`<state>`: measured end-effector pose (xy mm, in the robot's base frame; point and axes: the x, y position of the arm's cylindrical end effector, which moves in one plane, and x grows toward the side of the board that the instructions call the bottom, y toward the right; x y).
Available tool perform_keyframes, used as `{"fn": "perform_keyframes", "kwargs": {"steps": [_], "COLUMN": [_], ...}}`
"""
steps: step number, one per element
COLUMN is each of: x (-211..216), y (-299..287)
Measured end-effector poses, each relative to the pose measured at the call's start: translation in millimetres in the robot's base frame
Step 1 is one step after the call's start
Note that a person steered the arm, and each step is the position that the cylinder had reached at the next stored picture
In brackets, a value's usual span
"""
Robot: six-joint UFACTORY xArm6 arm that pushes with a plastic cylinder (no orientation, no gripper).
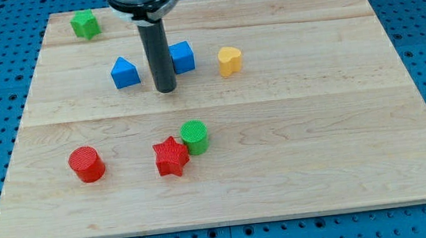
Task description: Push the green circle to the right side of the yellow heart
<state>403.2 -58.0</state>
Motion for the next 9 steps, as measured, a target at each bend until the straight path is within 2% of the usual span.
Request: {"fn": "perform_keyframes", "kwargs": {"steps": [1, 2, 3, 5, 6, 7, 8, 9], "x": [33, 42, 100, 78, 107, 93, 4, -51], "y": [11, -40, -15, 144, 166, 189, 172, 152]}}
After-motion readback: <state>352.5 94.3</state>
